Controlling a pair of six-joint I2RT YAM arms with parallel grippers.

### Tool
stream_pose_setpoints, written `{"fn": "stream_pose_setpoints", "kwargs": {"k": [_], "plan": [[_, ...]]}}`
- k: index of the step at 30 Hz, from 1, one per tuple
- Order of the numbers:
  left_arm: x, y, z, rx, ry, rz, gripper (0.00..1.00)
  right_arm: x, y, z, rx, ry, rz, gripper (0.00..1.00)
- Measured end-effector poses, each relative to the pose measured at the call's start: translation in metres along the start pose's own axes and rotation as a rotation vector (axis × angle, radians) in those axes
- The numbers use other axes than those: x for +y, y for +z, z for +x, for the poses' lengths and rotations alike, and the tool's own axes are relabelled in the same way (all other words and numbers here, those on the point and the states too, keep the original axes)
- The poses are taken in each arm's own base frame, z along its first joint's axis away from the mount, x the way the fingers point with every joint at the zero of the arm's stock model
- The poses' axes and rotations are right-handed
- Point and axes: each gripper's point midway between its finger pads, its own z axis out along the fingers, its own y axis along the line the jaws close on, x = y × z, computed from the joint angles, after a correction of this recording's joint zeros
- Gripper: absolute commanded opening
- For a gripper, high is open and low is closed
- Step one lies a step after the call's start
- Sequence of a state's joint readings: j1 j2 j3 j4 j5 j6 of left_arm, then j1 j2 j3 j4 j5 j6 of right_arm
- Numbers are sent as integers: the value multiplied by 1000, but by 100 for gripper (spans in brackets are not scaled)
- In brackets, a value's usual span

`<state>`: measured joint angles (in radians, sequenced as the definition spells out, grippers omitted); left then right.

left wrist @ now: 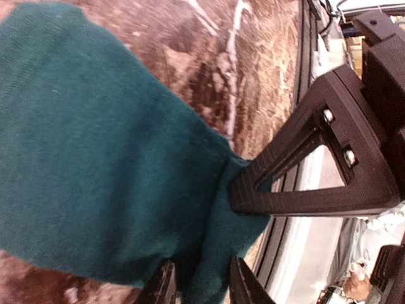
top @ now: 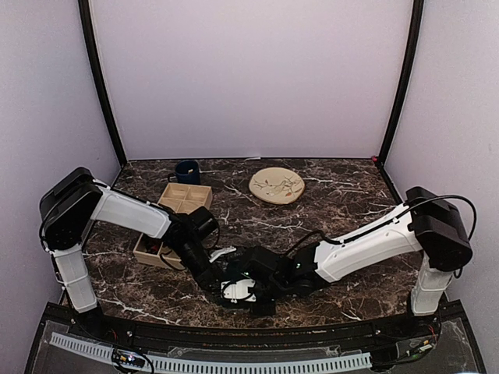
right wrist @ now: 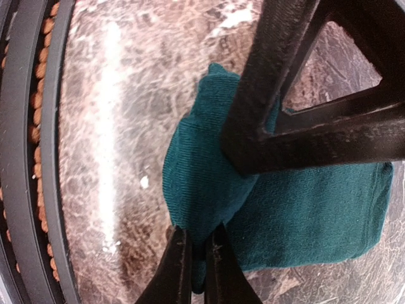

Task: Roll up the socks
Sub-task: Roll the sock at the center of the board.

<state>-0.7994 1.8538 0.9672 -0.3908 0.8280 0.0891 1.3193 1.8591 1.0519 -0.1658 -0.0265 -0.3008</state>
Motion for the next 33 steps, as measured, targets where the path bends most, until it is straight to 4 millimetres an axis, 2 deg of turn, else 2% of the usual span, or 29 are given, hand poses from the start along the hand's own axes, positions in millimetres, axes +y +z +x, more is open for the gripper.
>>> {"fn": "stream_pose_setpoints", "kwargs": {"k": [9,22,27,33], "plan": [[9,-11,-4,-24,-5,-64,34,-9,4,-4,2,75,8,0],[8,-47,-28,-153,30,-174,37,-12,3,-5,-10,187,-46,0],[19,-53,-25,-184,24,-262,36,-12,2,-5,-13,236,-93,0],[29,-73,-30,-264,42,-399,35,-13,1,-4,-8,294,-163,0]]}}
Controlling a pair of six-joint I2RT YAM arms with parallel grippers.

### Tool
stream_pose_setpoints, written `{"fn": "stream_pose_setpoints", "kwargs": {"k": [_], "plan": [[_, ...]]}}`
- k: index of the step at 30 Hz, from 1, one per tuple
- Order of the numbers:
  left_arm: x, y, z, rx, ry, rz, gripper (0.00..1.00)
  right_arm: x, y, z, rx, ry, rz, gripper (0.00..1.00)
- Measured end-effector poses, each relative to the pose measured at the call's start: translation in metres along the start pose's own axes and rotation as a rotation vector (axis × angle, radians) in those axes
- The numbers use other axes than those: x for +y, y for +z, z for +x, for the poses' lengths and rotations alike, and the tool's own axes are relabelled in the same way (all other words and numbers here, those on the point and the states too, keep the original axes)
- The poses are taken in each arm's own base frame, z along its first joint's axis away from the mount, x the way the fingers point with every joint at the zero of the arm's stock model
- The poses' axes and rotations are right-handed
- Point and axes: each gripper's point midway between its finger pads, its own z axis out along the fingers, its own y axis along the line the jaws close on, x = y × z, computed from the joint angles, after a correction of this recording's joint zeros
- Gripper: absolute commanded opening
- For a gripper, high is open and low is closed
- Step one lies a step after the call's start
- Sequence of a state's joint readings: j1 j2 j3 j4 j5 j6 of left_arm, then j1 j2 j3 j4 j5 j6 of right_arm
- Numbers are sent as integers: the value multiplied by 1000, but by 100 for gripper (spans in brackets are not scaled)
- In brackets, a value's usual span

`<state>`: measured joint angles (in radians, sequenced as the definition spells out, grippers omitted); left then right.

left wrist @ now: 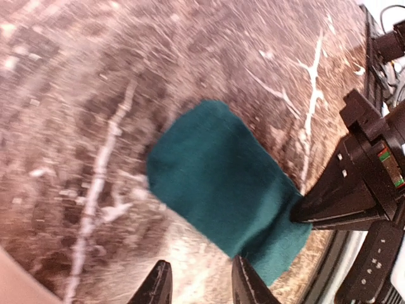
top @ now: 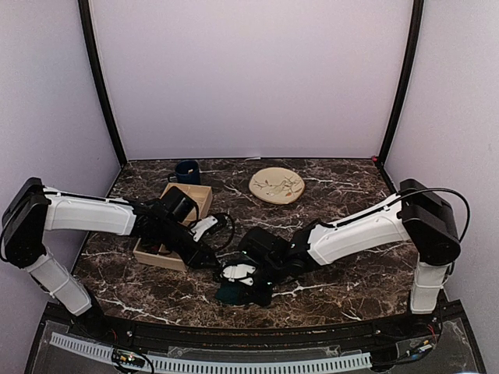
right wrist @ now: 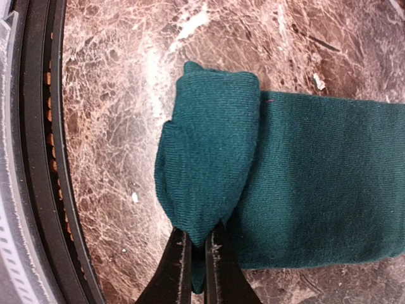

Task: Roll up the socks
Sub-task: Roll the sock at the center of the board.

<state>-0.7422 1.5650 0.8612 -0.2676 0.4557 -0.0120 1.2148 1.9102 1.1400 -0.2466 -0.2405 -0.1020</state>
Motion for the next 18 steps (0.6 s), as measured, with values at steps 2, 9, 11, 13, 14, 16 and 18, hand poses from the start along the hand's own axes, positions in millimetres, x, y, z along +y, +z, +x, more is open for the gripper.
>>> {"fn": "stream_pose_setpoints", "kwargs": {"k": [2,9,11,13,14,16,18], "plan": [[4,-4,-3,-30,9,-34,33,0,0,0,1,19,-24,0],[12,-18,-2,-103,5,-113,32,-1,-1,0,16,88,-118,0],[12,-24,-1,-132,-1,-131,33,-2,-1,0,16,107,-148,0],[13,-32,-1,-172,-6,-152,35,-2,-1,0,15,121,-175,0],[13,-36,-1,-195,-6,-159,36,-2,-1,0,14,129,-187,0],[11,-44,0,-232,-8,-174,38,-3,-1,0,11,142,-211,0],[8,-51,-3,-269,0,-186,39,-3,-2,0,9,154,-232,0]]}}
